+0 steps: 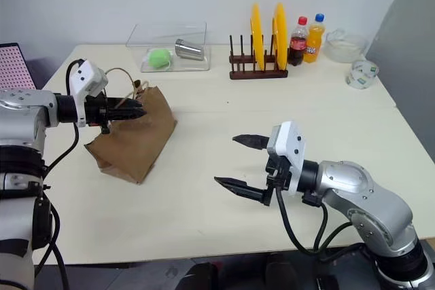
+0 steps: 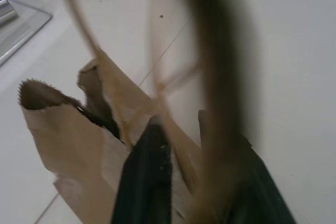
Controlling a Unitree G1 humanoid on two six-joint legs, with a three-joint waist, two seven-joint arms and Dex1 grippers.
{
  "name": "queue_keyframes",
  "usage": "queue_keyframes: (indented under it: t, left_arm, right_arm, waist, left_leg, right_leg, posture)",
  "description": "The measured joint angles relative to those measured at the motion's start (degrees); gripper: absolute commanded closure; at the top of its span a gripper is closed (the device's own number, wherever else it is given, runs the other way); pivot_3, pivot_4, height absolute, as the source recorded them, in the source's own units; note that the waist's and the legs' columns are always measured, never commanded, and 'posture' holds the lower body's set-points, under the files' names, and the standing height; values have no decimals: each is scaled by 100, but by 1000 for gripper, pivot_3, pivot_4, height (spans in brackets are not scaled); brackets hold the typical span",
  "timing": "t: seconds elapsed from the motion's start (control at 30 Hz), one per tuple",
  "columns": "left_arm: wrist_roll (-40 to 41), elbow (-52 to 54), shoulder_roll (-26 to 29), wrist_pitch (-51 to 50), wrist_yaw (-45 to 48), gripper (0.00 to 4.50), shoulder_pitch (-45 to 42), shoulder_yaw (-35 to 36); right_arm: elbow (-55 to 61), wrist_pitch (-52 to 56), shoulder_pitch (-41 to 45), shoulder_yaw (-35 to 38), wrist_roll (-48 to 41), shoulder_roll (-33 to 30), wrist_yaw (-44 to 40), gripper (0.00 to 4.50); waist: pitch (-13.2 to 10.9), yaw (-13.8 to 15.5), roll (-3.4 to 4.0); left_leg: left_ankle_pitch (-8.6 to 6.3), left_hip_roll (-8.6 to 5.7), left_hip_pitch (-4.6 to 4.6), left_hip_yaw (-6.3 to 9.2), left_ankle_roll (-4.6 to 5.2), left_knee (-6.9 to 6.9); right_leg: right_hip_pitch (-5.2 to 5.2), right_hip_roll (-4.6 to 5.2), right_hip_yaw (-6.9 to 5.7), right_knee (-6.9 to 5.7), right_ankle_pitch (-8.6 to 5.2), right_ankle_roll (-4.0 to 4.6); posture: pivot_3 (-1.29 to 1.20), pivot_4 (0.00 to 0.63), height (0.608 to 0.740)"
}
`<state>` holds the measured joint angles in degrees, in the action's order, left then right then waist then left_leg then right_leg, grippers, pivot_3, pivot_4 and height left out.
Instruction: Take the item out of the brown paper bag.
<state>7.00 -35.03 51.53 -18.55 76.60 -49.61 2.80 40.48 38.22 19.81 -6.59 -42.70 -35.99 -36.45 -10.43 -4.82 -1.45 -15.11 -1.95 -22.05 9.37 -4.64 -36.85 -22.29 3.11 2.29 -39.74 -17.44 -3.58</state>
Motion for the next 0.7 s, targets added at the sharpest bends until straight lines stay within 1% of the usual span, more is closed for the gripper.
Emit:
queue_keyframes:
  t: [0.03,0.1,0.13,0.23,0.43,0.6,0.7]
  left_arm:
    - [85,236,96,-213,-5,2115,130,53]
    - [230,689,318,-545,-43,1456,381,205]
    - [271,810,412,-634,-90,1202,455,274]
    - [356,1039,597,-770,-265,1202,595,449]
    - [542,1162,611,-1015,-598,1202,703,579]
    - [792,1152,612,-1496,-857,1202,860,855]
    - [890,1164,685,-1717,-856,1202,976,889]
  right_arm:
    - [-41,-20,4,-6,32,3,-40,0]
    - [-97,-40,8,-32,105,27,-118,0]
    - [-131,-55,11,-35,114,47,-151,0]
    - [-228,-134,15,-68,156,119,-246,0]
    - [-362,-228,82,-157,324,229,-419,0]
    - [-436,-257,119,-159,372,266,-489,0]
    - [-453,-259,121,-163,381,273,-515,0]
  waist:
    - [0,-3,0]
    - [0,-8,0]
    - [0,-2,0]
    - [0,9,0]
    - [0,13,0]
    - [0,10,1]
    - [0,8,1]
  left_leg:
    - [0,1,0,-2,0,0]
    - [0,5,2,-2,0,1]
    - [0,5,3,-2,0,1]
    - [0,5,5,-3,0,0]
    - [0,4,4,-4,0,-2]
    - [0,5,5,-4,0,-1]
    - [0,5,6,-4,0,-1]
  right_leg:
    - [-2,-1,1,-2,0,0]
    - [-2,-4,1,-5,0,1]
    - [-2,-4,1,-7,-1,1]
    - [0,-4,0,-10,-1,1]
    - [0,-4,1,-10,-1,1]
    - [-2,-5,1,-13,-1,2]
    - [-2,-5,1,-13,-1,2]
  posture:
    - [0,150,740]
    - [0,150,740]
    - [0,150,740]
    - [0,150,740]
    - [0,150,740]
    - [0,150,740]
    - [0,150,740]
